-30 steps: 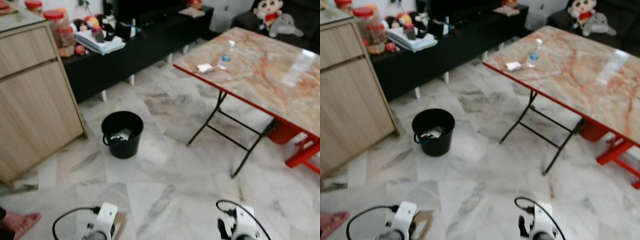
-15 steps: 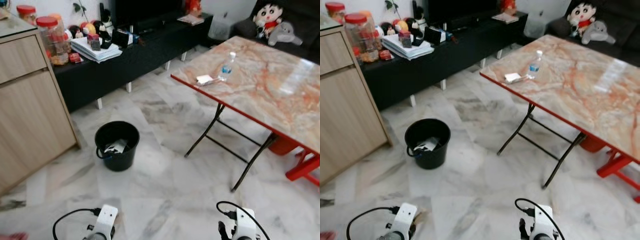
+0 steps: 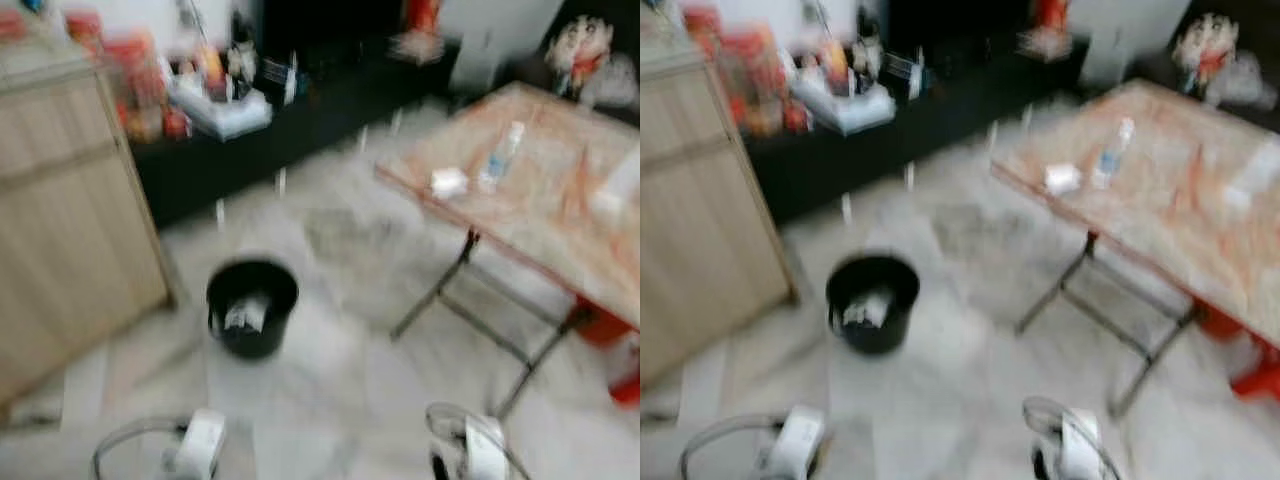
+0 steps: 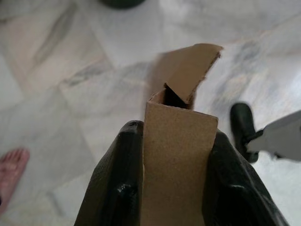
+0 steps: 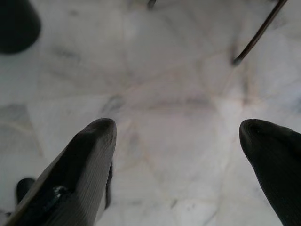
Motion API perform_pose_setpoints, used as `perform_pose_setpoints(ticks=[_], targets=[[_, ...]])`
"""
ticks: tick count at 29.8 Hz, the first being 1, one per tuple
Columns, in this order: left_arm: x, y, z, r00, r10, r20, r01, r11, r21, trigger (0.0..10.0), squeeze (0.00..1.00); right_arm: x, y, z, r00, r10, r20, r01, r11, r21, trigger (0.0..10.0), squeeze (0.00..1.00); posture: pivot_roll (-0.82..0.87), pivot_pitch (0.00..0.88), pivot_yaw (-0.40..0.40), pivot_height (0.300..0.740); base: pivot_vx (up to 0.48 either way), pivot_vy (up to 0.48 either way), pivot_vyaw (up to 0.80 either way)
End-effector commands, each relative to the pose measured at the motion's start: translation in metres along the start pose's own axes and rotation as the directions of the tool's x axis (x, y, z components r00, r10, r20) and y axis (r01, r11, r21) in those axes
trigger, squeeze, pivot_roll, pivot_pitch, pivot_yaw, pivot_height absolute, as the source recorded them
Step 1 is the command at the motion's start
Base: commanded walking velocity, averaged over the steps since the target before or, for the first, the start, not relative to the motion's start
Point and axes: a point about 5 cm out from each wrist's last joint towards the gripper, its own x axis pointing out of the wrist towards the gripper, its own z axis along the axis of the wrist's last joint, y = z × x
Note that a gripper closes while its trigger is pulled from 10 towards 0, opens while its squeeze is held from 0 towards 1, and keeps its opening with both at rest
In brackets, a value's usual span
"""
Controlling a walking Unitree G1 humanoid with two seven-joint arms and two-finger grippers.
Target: Picking trash to rubbish bin
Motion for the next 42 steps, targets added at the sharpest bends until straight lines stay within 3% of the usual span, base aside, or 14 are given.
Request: perform_pose_setpoints(ticks=[1,15,20,22,26,28,30,35,37,42], targets=[[-0.001,0.007,-0.007,1.0,0.013,-0.028,-0.013,1.0,0.006,10.0,0.0,0.001,0.004,0.002,1.0,0.004,0.005,-0.004,1.0,0.01,10.0,0.0,0.08,0.07,-0.155,0.74,0.371,0.0,0.0],[-0.001,0.007,-0.005,0.999,0.024,-0.023,-0.024,1.0,-0.013,10.0,0.0,0.001,-0.005,0.007,1.0,-0.007,0.012,0.007,1.0,-0.001,10.0,0.0,0.08,0.101,-0.165,0.74,0.369,0.0,0.0],[-0.001,0.011,-0.001,0.999,0.047,-0.005,-0.047,0.999,-0.016,10.0,0.0,0.004,-0.006,0.025,0.997,-0.003,0.077,0.003,1.0,0.007,10.0,0.0,0.07,0.116,-0.166,0.74,0.368,0.0,0.0],[0.001,0.02,0.014,0.993,0.091,0.069,-0.088,0.995,-0.043,10.0,0.0,0.005,-0.005,0.043,0.989,0.01,0.149,-0.009,1.0,-0.006,10.0,0.0,0.07,0.125,-0.168,0.74,0.369,0.0,0.0],[0.001,0.028,0.029,0.982,0.132,0.135,-0.122,0.99,-0.075,10.0,0.0,0.005,-0.004,0.056,0.979,0.029,0.199,-0.025,0.999,-0.022,10.0,0.0,0.07,0.125,-0.168,0.74,0.37,0.0,0.0],[-0.001,0.043,0.078,0.919,0.198,0.342,-0.164,0.979,-0.124,10.0,0.0,0.005,0.007,0.092,0.942,0.144,0.305,-0.104,0.984,-0.143,10.0,0.0,0.08,0.148,-0.173,0.74,0.381,0.0,0.0],[-0.002,0.044,0.089,0.901,0.195,0.387,-0.161,0.98,-0.118,10.0,0.0,0.005,0.011,0.103,0.934,0.17,0.314,-0.116,0.976,-0.183,10.0,0.0,0.08,0.151,-0.172,0.74,0.382,0.0,0.0],[-0.002,0.04,0.102,0.886,0.189,0.423,-0.152,0.981,-0.121,10.0,0.0,0.005,0.028,0.116,0.917,0.258,0.305,-0.179,0.947,-0.265,10.0,0.0,0.07,0.152,-0.173,0.74,0.389,0.0,0.0],[-0.002,0.033,0.109,0.881,0.179,0.437,-0.141,0.983,-0.119,10.0,0.0,0.003,0.046,0.129,0.875,0.343,0.34,-0.24,0.92,-0.311,10.0,0.0,0.07,0.154,-0.174,0.74,0.392,0.0,0.26],[-0.001,0.025,0.111,0.881,0.157,0.447,-0.116,0.986,-0.117,10.0,0.0,0.003,0.051,0.131,0.873,0.348,0.342,-0.241,0.917,-0.318,10.0,0.0,0.07,0.157,-0.174,0.74,0.382,0.0,0.8]])
